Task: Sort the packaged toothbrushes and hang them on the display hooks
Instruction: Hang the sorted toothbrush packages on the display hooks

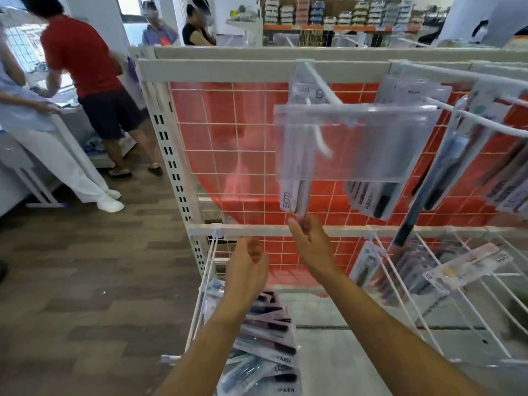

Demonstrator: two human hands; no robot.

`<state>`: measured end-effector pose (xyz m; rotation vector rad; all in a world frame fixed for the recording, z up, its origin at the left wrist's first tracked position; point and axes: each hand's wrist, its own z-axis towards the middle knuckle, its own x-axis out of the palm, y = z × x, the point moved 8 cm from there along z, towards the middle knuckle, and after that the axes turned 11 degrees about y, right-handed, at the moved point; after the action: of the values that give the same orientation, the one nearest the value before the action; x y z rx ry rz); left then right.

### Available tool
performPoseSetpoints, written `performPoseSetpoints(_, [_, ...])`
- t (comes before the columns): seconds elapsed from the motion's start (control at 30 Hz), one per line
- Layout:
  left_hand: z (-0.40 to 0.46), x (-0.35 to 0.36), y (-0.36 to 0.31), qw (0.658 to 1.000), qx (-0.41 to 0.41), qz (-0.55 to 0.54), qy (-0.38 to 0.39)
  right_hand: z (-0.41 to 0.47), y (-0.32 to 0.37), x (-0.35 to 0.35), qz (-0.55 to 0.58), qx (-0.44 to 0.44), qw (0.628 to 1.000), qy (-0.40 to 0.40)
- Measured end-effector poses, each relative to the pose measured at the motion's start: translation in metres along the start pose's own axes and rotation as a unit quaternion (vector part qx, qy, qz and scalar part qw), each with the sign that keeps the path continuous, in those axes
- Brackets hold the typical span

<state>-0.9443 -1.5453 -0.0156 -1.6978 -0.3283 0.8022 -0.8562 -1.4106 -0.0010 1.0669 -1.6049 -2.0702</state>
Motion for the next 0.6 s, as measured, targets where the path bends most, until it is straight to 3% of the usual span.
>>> performPoseSetpoints(0.23, [0.002, 0.015, 0.063, 0.992, -0.073, 0.089, 0.043, -0.031, -0.067, 0.036, -0.095, 0.076, 0.992, 0.038])
performPoseSetpoints(0.6, [-0.008, 0.072, 0.207, 0.968, -0.237, 0.041, 0.066, -0.076, -0.172, 0.105, -0.201, 0.192, 0.941, 0.191])
